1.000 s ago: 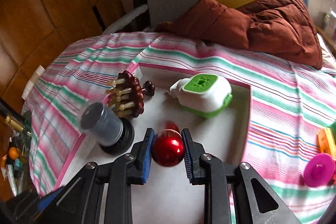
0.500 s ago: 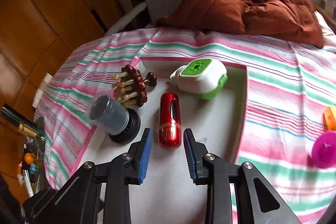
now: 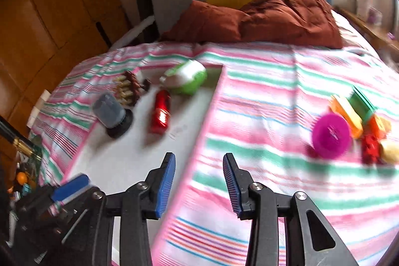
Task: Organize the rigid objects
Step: 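Reach the right gripper to the magenta suction cup and grasp it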
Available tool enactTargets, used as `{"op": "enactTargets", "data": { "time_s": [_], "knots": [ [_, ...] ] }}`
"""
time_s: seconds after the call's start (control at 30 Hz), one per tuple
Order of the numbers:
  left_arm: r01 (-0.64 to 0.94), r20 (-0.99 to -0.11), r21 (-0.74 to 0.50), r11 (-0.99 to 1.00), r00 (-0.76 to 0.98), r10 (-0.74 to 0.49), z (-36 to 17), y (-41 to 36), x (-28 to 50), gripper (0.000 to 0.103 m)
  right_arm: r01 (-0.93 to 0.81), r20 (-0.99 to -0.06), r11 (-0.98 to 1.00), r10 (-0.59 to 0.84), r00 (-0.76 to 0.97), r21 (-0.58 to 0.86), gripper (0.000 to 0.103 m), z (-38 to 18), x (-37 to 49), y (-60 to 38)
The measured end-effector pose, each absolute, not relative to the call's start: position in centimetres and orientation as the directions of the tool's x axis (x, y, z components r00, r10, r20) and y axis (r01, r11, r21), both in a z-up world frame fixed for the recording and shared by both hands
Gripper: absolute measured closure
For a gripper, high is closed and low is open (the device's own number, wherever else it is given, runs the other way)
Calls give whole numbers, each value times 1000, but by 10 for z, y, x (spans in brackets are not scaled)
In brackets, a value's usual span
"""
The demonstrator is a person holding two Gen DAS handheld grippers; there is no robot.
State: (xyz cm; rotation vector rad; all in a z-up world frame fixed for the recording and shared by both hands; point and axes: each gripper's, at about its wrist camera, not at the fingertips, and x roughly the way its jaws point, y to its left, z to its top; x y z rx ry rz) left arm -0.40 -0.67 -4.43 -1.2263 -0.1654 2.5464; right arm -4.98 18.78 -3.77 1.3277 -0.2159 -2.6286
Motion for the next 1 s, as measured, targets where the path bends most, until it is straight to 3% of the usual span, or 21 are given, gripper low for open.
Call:
{"op": "enactTargets", "data": {
  "time_s": [0.3,0.53,0.73,1.0],
  "knots": [
    [-284,-738,-207,-936,-583,340,-40,12,6,66,-26,-770,-982,-130,-625,187,62,-49,-21,253],
    [-291,-739,-242,-926,-562,370,-37,18,12,66,-131,-758,-985,3,-653,109,60,-29,-61,305],
    [-302,-732,-232,-925,-571,371,-29,23,19,66,-87,-807,-996,43,-589,11,59,-36,-106,303],
    [-292,-728,-237,-927,-579,368,-25,22,21,66,127,-790,-992,-82,-607,5,55,-42,-69,257]
  ]
}}
